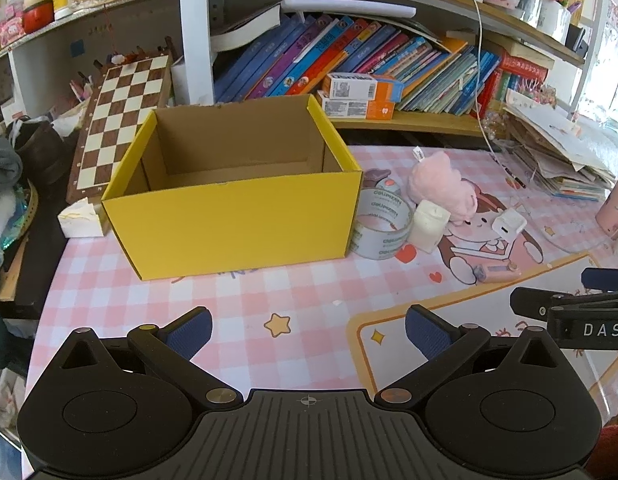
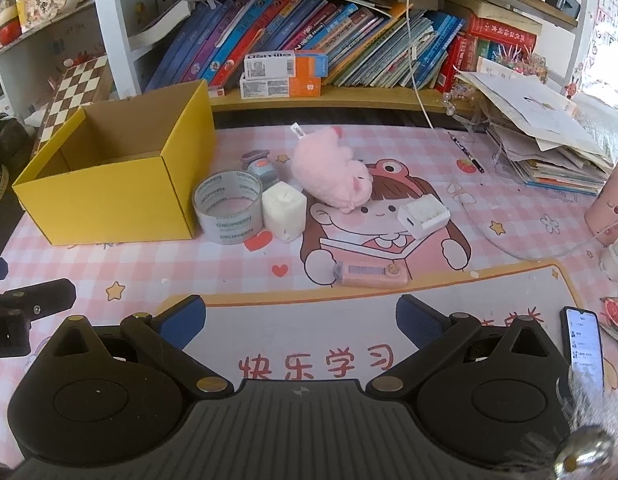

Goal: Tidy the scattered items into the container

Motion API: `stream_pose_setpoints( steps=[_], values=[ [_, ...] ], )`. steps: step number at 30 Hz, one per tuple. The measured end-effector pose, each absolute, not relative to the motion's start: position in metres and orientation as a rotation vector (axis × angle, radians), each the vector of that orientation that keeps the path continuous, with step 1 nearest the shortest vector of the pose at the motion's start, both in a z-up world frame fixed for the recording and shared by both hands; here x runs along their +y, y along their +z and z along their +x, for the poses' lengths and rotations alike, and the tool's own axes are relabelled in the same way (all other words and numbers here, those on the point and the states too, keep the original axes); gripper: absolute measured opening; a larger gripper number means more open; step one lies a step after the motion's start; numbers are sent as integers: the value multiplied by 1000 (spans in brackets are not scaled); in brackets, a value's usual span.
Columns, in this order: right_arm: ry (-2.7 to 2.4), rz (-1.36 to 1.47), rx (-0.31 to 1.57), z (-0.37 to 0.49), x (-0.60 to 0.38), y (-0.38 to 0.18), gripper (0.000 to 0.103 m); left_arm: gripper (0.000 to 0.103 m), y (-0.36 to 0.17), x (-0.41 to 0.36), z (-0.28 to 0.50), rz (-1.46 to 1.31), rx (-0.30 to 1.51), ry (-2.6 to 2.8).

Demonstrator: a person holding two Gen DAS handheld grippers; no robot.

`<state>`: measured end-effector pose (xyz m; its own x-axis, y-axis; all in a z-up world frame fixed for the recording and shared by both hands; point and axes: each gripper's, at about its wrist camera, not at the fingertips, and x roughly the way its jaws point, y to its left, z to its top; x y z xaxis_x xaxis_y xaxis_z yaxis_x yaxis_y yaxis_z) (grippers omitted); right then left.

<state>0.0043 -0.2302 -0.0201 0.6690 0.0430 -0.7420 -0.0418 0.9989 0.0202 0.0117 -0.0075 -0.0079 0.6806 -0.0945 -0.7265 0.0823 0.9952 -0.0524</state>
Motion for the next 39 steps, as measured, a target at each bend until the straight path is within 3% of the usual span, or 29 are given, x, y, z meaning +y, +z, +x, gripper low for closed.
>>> stream_pose_setpoints(
  steps=[39],
  values=[
    [181,18,859,20,-272,-33,101,103,-18,-53,18,-33,846,-92]
  ],
)
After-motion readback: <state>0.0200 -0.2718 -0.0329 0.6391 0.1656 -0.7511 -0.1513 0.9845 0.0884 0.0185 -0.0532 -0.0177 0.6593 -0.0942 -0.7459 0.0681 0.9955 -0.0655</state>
